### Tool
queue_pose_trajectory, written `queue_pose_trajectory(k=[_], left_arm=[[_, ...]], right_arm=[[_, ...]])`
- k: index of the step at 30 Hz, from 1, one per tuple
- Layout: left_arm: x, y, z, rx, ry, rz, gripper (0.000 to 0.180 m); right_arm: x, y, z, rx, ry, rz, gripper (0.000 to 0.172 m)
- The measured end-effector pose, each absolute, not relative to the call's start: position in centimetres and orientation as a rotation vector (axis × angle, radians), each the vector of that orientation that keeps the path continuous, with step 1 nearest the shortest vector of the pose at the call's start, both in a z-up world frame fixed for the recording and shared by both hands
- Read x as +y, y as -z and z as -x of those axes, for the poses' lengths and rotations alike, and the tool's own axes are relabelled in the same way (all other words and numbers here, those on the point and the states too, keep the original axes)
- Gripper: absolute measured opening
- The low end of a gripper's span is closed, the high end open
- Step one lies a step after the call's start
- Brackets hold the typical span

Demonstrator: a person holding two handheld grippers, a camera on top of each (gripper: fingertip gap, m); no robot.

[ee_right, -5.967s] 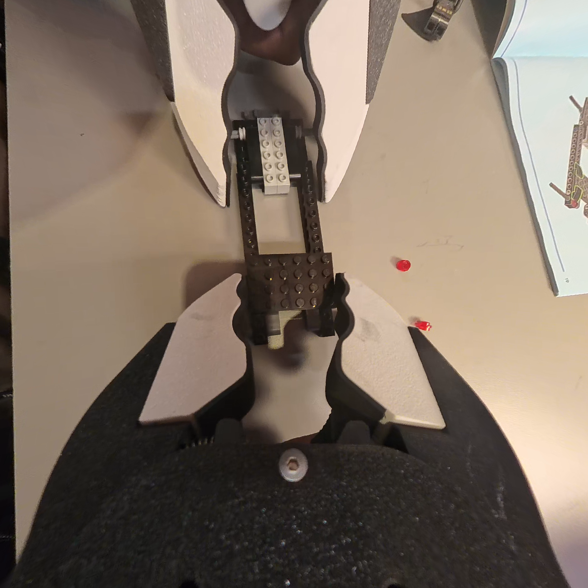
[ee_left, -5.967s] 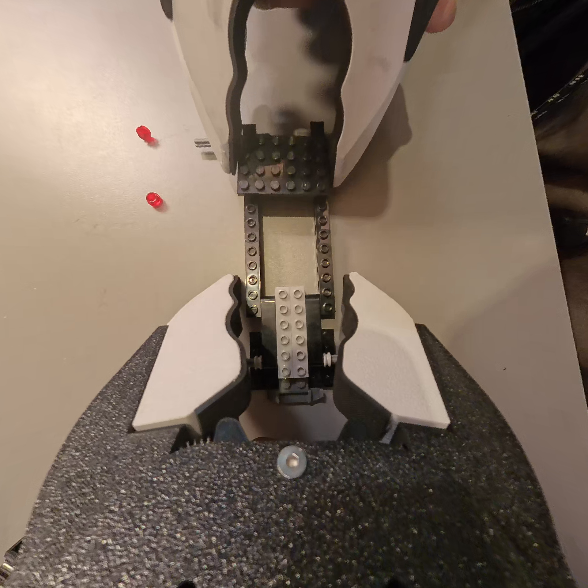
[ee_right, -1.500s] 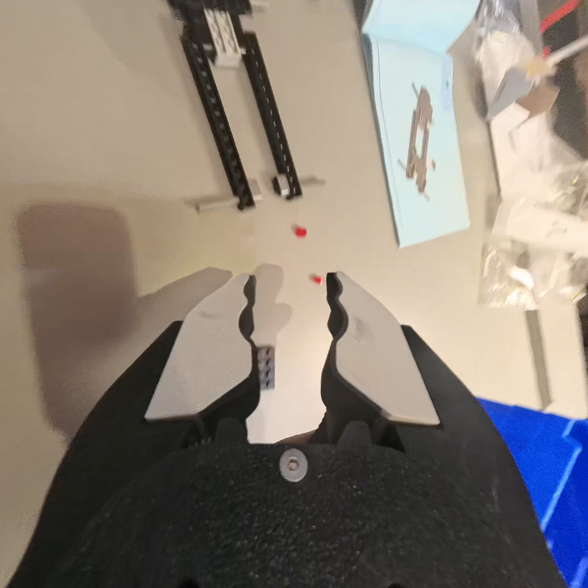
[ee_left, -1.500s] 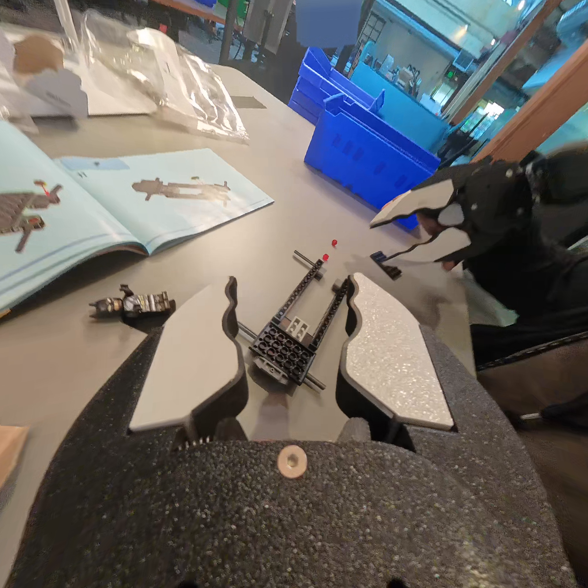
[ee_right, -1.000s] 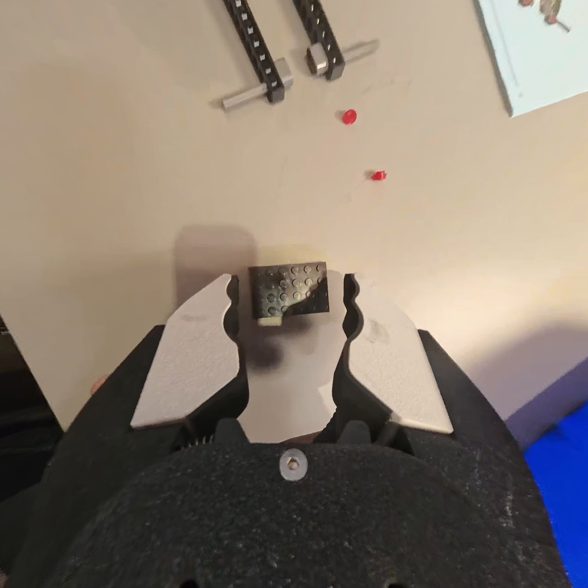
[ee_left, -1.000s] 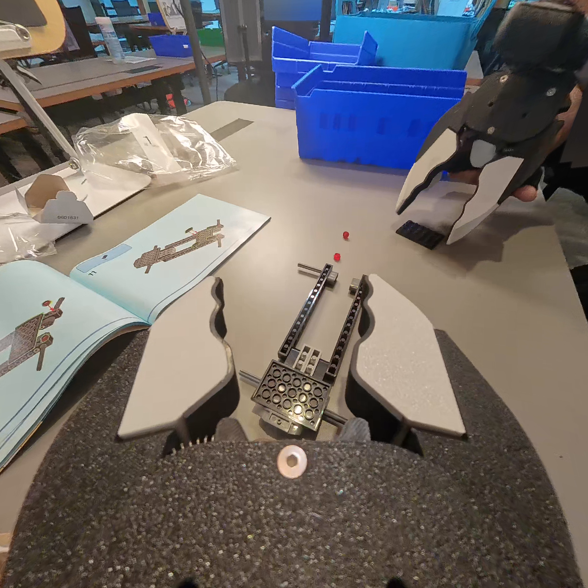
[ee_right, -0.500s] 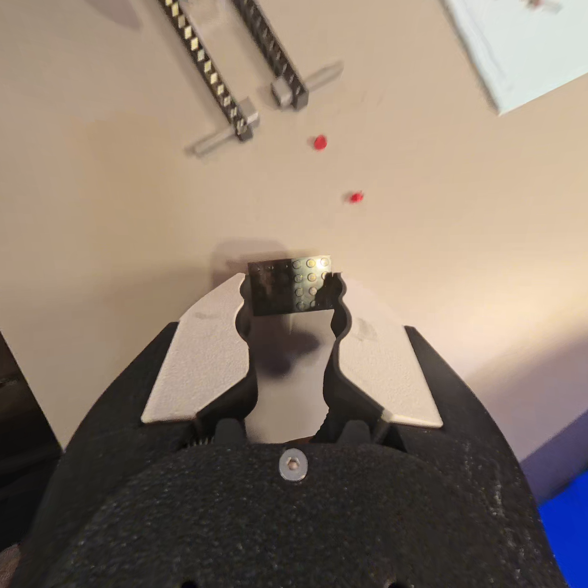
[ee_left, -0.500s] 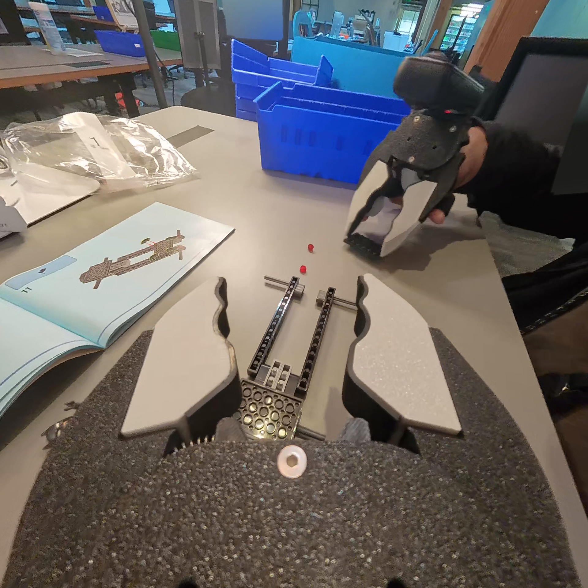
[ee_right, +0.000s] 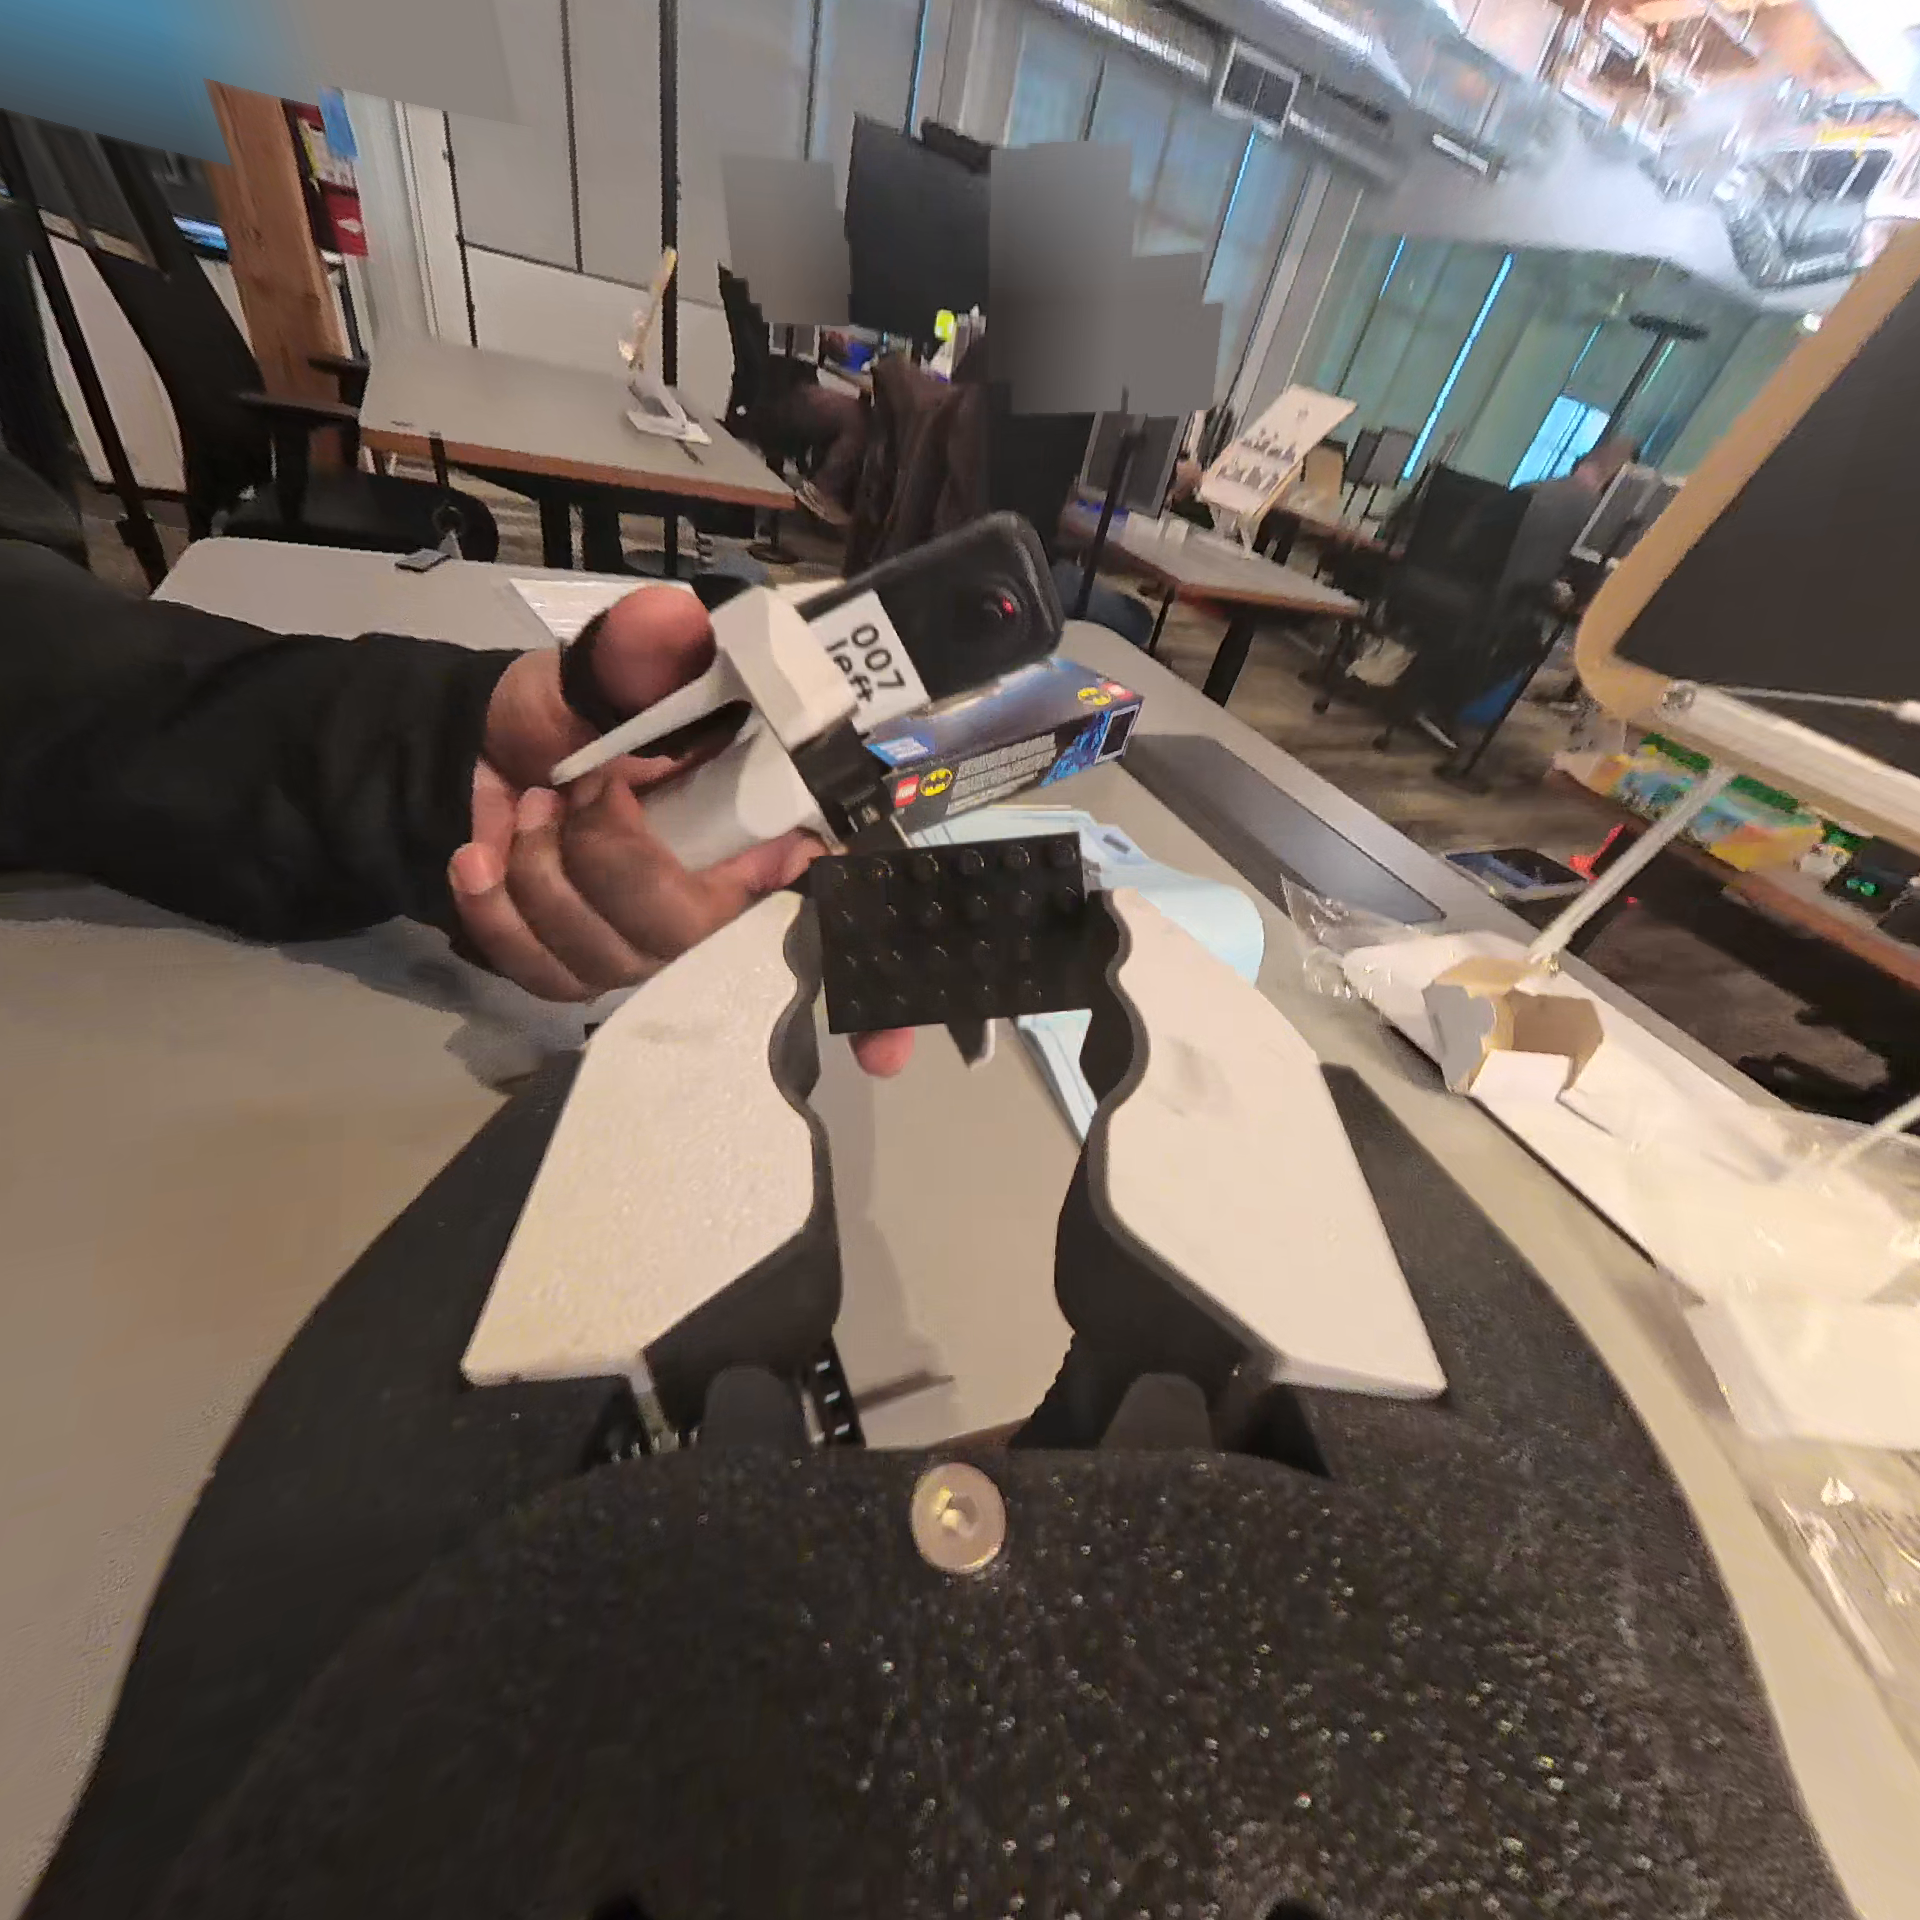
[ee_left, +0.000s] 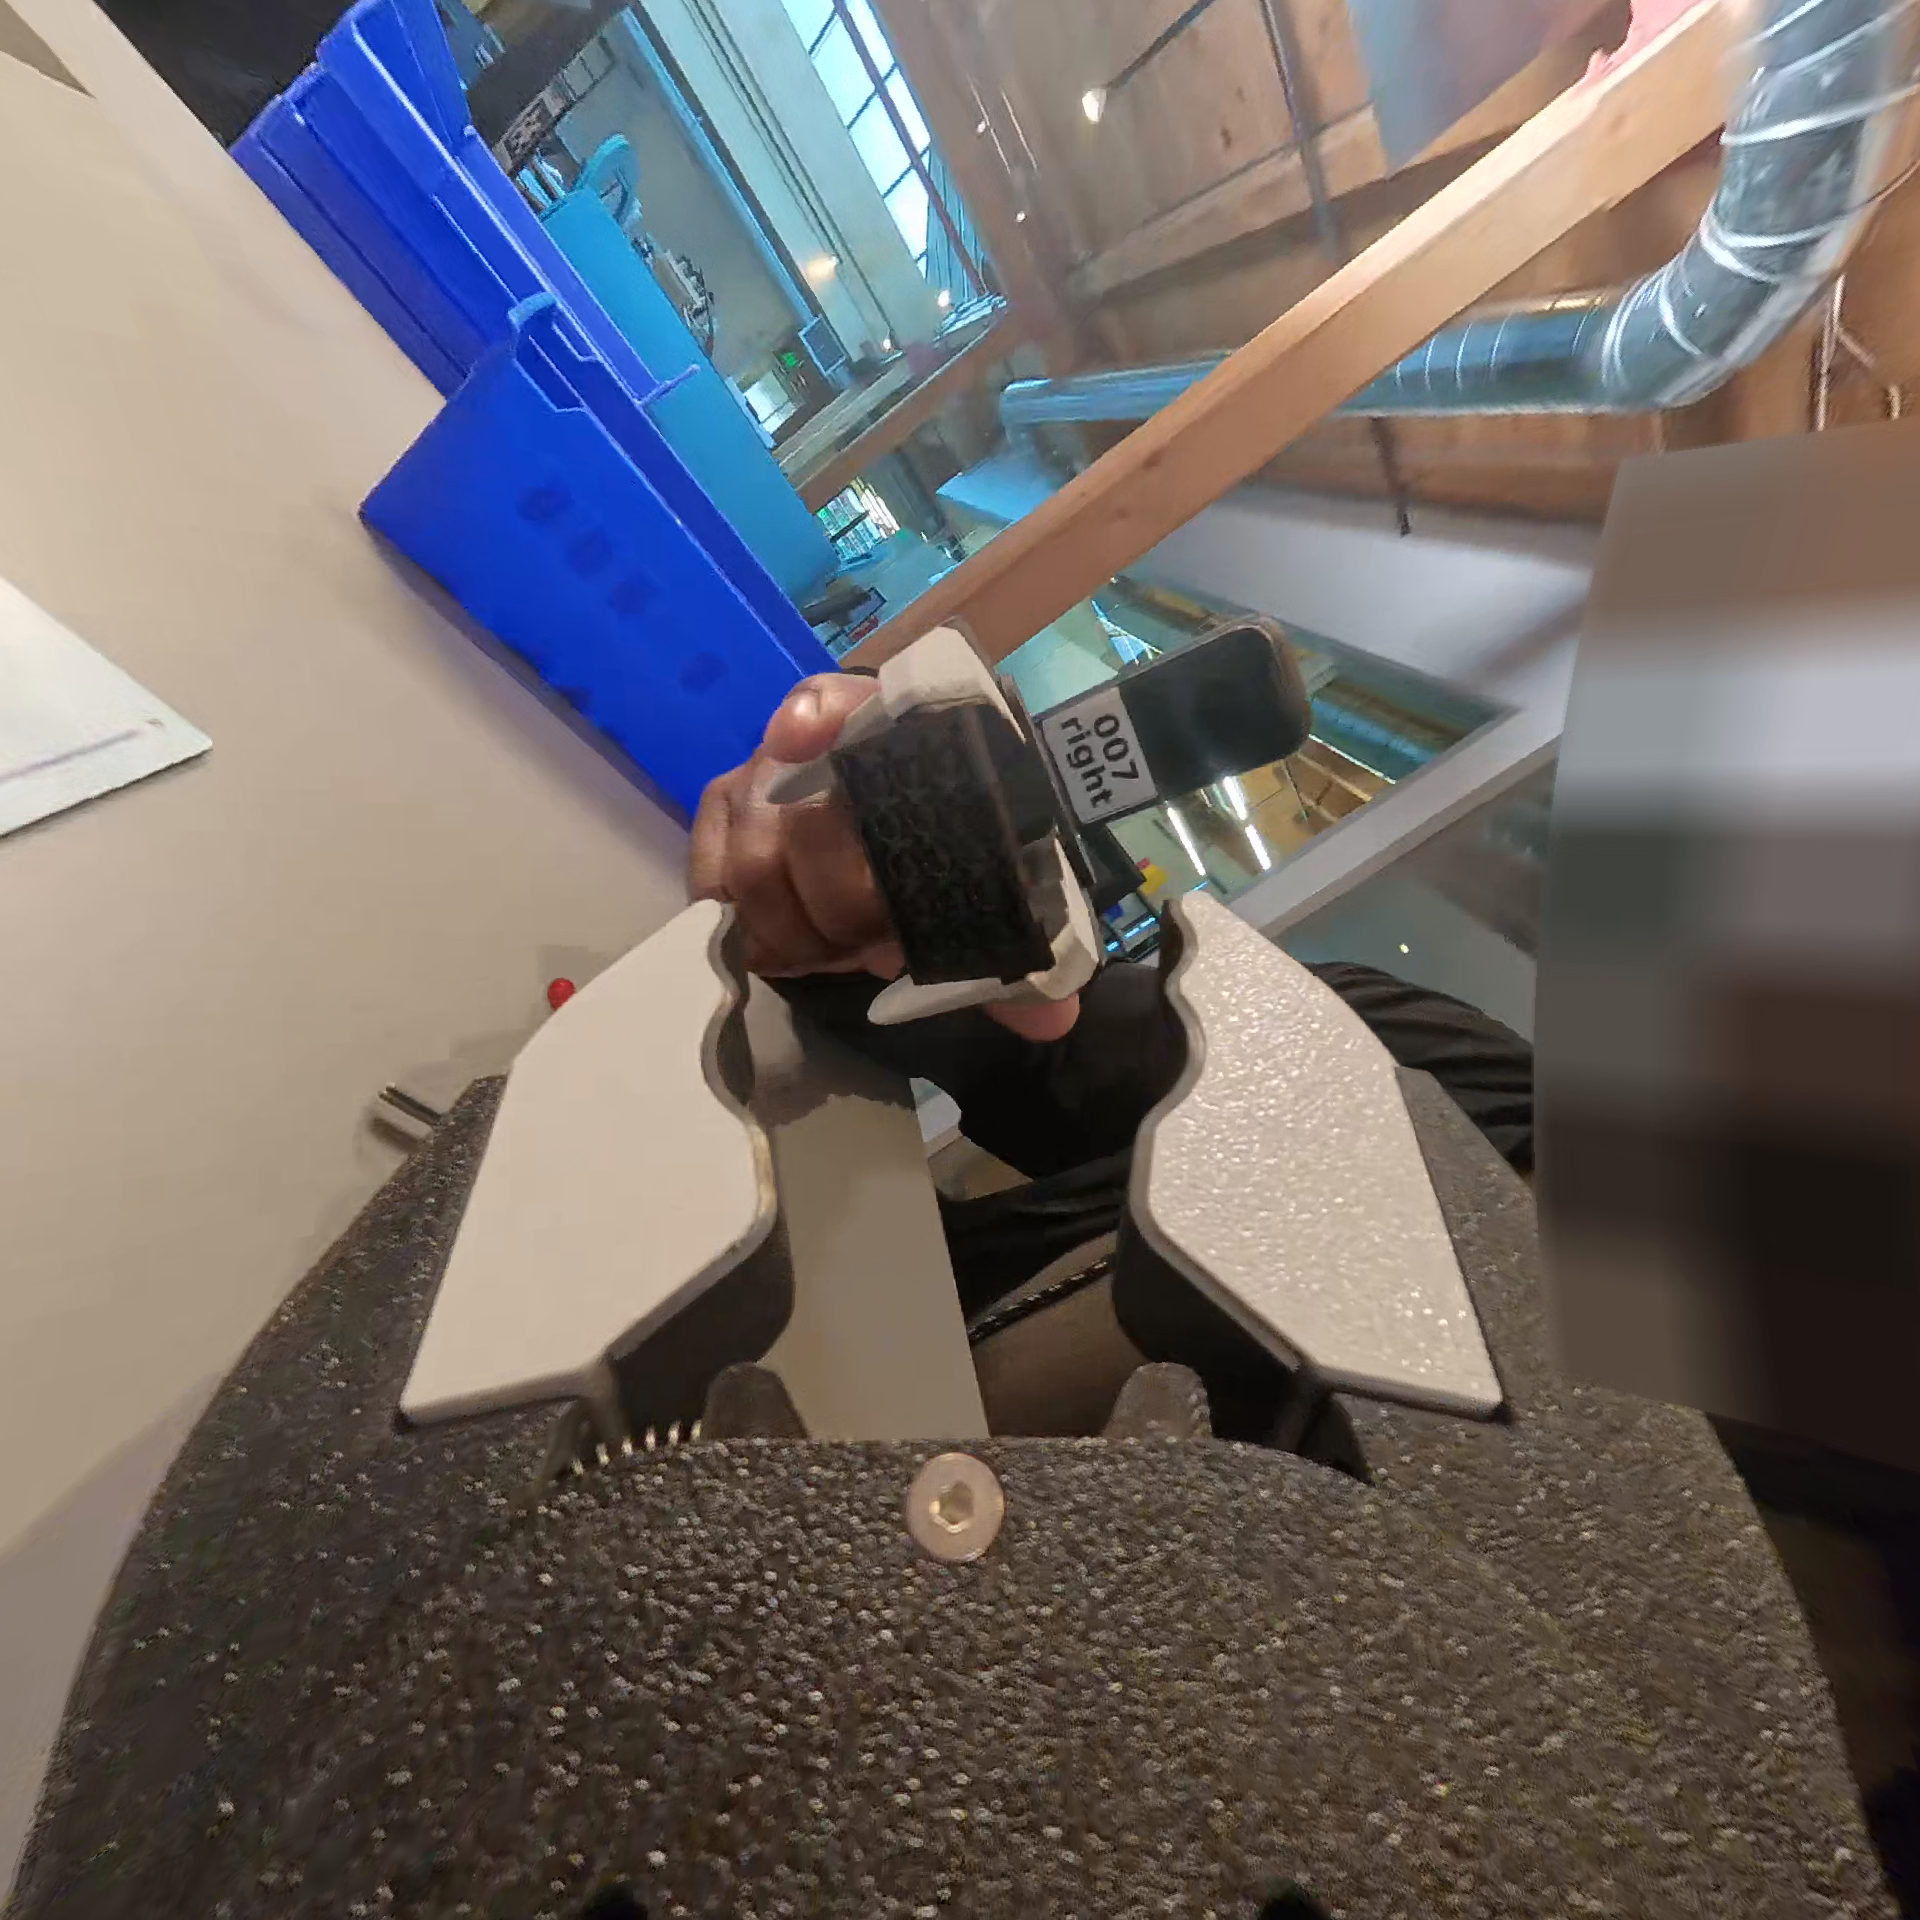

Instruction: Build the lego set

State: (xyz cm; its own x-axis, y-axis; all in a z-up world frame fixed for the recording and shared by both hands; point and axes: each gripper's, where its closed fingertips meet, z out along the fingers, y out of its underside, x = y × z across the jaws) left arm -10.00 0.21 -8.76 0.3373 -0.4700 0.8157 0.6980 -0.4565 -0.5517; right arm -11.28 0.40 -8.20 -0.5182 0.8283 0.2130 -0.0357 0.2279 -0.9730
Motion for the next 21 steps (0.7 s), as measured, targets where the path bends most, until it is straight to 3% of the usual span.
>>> queue_pose_trajectory(k=[6, 10, 16, 21], left_arm=[[0.3, 9.4, 9.6, -0.239, 1.447, 1.506, 0.061], [-0.1, 8.9, 9.0, -0.214, 1.507, 1.45, 0.036], [0.3, 10.1, 9.5, -0.287, 1.483, 1.439, 0.036], [0.7, 11.1, 9.7, -0.334, 1.347, 1.548, 0.036]], right_arm=[[-0.9, 8.0, 11.4, -1.678, -1.505, 0.656, 0.048], [-0.9, 8.6, 11.2, -1.682, -1.524, 0.643, 0.048], [-0.6, 9.7, 11.6, -1.685, -1.474, 0.661, 0.049], [-0.5, 10.5, 11.9, -1.719, -1.296, 0.624, 0.06]])
